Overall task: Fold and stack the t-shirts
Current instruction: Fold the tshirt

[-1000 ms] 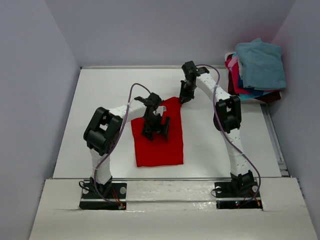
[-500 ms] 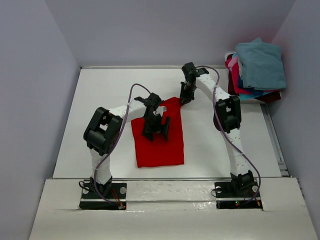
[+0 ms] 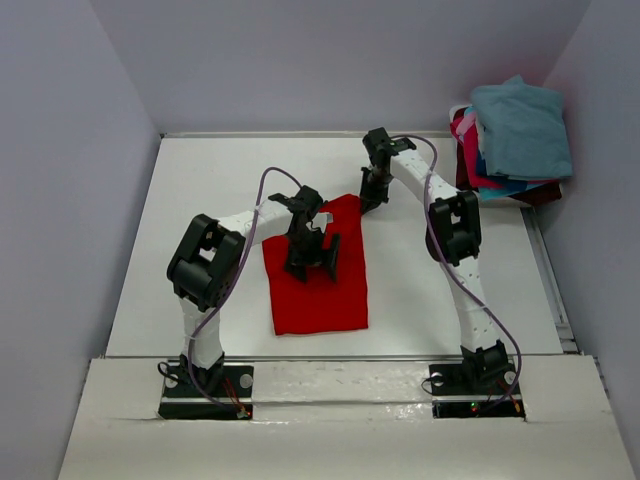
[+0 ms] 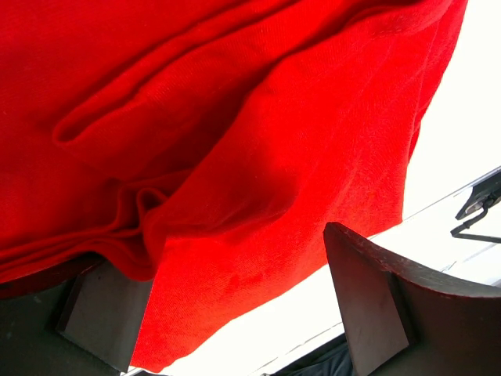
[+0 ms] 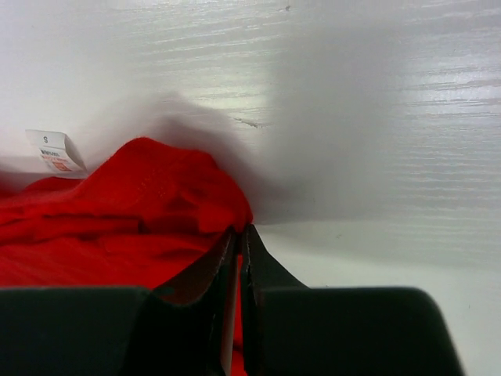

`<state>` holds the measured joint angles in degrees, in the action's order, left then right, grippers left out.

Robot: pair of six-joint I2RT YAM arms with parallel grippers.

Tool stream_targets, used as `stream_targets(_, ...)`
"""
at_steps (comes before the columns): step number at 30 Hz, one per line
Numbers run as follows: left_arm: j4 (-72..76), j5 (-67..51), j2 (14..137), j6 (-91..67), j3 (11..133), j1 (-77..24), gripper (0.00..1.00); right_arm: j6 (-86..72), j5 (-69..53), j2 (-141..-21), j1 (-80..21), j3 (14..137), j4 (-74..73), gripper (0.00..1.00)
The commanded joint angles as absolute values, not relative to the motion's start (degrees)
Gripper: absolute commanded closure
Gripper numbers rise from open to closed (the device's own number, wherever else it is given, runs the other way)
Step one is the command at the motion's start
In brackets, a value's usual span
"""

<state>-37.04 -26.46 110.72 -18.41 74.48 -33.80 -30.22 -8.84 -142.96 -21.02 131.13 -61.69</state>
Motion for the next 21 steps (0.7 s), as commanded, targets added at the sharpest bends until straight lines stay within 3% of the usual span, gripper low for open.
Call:
stream_targets(1,-36.4,-26.4,113.4,-16.9,71.3,-35.3,0.01,-29.8,-9.1,-143.8,-20.8,135.1,-62.7,0.93)
stream_targets(21,-36.6,-25.8,113.8,-17.0,71.3,-35.3,0.01,-30.2,-12.3,-143.3,-18.6,141.1,-64.7,0.93)
